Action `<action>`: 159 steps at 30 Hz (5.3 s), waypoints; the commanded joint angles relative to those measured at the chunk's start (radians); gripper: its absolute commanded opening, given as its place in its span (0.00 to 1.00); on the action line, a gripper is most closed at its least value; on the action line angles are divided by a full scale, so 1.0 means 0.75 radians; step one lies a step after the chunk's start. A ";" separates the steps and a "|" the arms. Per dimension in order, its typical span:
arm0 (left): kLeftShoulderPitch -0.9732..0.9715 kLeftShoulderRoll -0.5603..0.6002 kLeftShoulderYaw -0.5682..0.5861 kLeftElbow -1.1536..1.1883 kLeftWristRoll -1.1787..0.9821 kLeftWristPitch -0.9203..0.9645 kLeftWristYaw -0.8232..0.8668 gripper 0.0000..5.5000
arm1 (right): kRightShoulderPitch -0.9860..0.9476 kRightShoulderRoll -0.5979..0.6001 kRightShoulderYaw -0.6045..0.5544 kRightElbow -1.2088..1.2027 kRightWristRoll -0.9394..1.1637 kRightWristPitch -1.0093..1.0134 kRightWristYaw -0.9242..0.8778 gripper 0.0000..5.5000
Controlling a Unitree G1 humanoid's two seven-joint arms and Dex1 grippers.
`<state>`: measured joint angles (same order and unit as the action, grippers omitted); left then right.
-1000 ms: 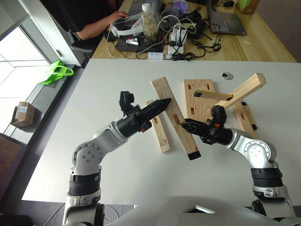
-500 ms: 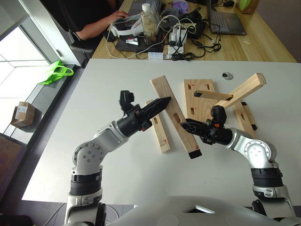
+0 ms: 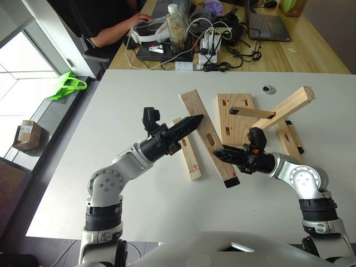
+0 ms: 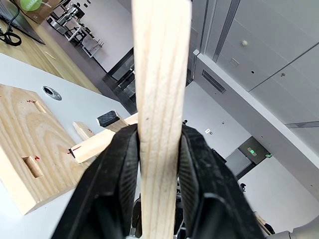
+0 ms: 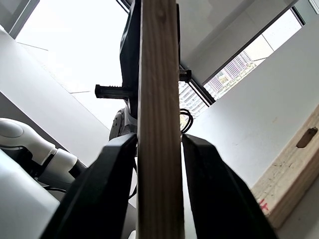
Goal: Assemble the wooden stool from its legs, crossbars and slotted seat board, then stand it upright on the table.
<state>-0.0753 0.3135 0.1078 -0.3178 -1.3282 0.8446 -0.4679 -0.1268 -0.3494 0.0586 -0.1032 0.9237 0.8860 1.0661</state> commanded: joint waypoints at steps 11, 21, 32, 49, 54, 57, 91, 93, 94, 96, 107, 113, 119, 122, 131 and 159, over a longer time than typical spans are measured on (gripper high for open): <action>-0.016 0.008 0.009 -0.033 -0.020 0.023 0.016 0.22 | -0.019 -0.023 0.004 0.005 -0.013 0.012 -0.004 0.18; -0.014 0.010 0.016 -0.035 -0.016 0.027 0.008 0.22 | -0.028 -0.019 0.012 0.009 -0.016 0.010 0.000 0.18; 0.000 0.005 0.007 -0.055 -0.002 0.031 0.025 0.22 | -0.018 -0.015 0.005 -0.006 -0.001 0.021 -0.010 0.18; 0.059 -0.051 -0.016 -0.087 0.042 -0.019 0.053 0.22 | 0.043 0.061 -0.021 -0.047 0.042 0.021 -0.084 0.18; 0.081 -0.078 -0.029 -0.093 0.061 -0.035 0.049 0.22 | 0.064 0.073 -0.036 -0.060 0.064 0.025 -0.106 0.18; 0.088 -0.082 -0.031 -0.093 0.070 -0.033 0.046 0.22 | 0.073 0.070 -0.038 -0.062 0.063 0.027 -0.105 0.18; 0.103 -0.068 0.076 -0.054 0.036 -0.055 0.078 0.22 | 0.093 0.092 -0.219 0.103 0.037 -0.055 -0.207 0.18; 0.101 -0.069 0.080 -0.052 0.038 -0.058 0.082 0.22 | 0.090 0.093 -0.222 0.106 0.036 -0.056 -0.210 0.18; 0.099 -0.069 0.083 -0.047 0.039 -0.061 0.083 0.22 | 0.087 0.094 -0.224 0.110 0.034 -0.057 -0.212 0.18; 0.101 -0.068 0.089 -0.047 0.032 -0.061 0.081 0.22 | 0.087 0.099 -0.229 0.116 0.032 -0.063 -0.220 0.18; 0.097 -0.069 0.069 -0.037 0.053 -0.055 0.064 0.22 | 0.096 0.108 -0.224 0.107 0.044 -0.062 -0.211 0.18; 0.101 -0.070 0.058 -0.032 0.070 -0.061 0.055 0.22 | 0.085 0.122 -0.215 0.142 -0.012 -0.112 -0.245 0.18; 0.143 -0.093 0.033 -0.048 0.084 -0.066 0.060 0.22 | 0.120 0.169 -0.217 0.158 -0.042 -0.157 -0.301 0.18; 0.144 -0.104 0.018 -0.040 0.097 -0.069 0.057 0.22 | 0.130 0.186 -0.223 0.168 -0.046 -0.170 -0.322 0.18; 0.178 -0.183 -0.030 -0.018 0.166 -0.123 0.029 0.22 | 0.079 0.181 -0.242 0.219 -0.073 -0.180 -0.345 0.18; 0.221 -0.269 0.339 0.254 0.047 -0.210 0.159 0.21 | 0.222 0.130 -0.515 0.605 -0.154 -0.355 -0.357 0.18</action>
<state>0.0900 0.1132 0.3514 -0.1359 -1.2868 0.6884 -0.3617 0.0012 -0.2407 -0.3173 0.2987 0.8387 0.6120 0.8185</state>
